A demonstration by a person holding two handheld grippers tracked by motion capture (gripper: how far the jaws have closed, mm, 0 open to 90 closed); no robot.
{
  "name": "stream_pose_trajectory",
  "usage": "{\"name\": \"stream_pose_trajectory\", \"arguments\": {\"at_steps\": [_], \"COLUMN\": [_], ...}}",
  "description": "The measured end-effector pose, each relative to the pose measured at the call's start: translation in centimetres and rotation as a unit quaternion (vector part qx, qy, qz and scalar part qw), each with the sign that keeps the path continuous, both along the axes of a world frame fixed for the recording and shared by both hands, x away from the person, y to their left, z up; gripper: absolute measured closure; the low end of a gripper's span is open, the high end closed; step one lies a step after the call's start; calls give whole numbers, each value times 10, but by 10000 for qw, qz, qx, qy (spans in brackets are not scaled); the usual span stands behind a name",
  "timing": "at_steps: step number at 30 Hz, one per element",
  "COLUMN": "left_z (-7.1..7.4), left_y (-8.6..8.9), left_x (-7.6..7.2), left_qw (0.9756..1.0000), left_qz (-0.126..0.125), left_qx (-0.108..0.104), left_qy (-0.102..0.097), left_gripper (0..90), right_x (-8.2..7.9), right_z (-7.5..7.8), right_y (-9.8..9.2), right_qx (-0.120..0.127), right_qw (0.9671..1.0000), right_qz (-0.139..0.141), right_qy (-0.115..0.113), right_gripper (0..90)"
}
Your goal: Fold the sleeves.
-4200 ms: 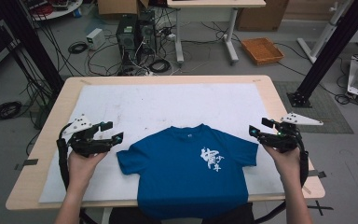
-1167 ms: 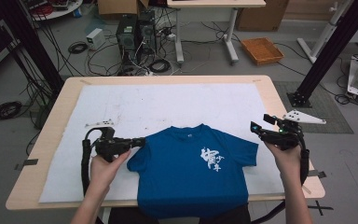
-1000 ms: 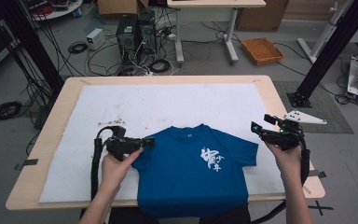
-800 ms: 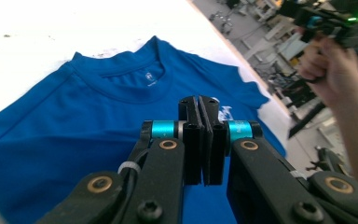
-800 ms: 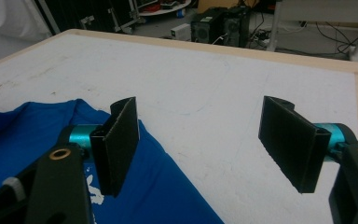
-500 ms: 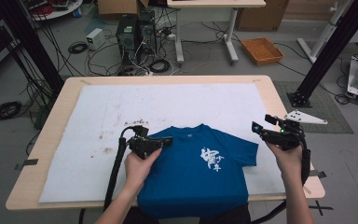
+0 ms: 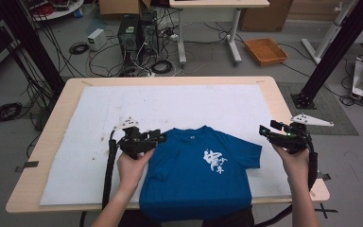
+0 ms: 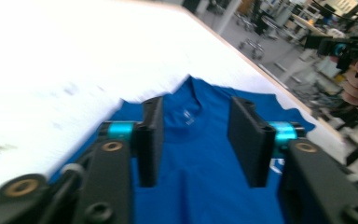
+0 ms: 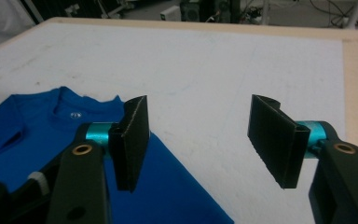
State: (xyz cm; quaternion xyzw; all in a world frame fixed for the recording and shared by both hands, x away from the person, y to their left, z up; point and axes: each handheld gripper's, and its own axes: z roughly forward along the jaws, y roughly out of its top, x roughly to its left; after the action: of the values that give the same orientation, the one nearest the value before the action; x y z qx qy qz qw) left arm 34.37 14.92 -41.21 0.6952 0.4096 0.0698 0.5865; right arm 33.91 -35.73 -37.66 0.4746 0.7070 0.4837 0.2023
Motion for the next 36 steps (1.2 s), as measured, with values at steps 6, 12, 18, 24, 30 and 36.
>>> {"name": "stream_pose_trajectory", "arguments": {"at_steps": [6,12,18,24,30,36], "left_z": [9,5,4,4,4,3], "left_y": [31,51,57,56,55,55], "left_x": [-17,-19,-19,-20,-21,-20], "left_qw": [9956,9960,9965,9965,9968,9969], "left_qz": [205,314,276,188,180,172], "left_qx": [608,537,523,552,520,542], "left_qy": [-689,-645,-590,-591,-572,-541], "left_gripper": [436,432,432,432,432,431], "right_x": [1,6,16,19,16,14], "right_z": [-19,-45,-65,-70,-71,-68], "right_y": [-9,-19,-14,-9,-6,-2], "right_qx": [-281,-326,-356,-613,-830,-860], "right_qw": [9981,9938,9908,9897,9904,9913], "right_qz": [-60,-227,-215,-200,-79,20], "right_qy": [542,1036,1290,1280,1103,1000], "right_gripper": [565,602,604,659,831,891]}}
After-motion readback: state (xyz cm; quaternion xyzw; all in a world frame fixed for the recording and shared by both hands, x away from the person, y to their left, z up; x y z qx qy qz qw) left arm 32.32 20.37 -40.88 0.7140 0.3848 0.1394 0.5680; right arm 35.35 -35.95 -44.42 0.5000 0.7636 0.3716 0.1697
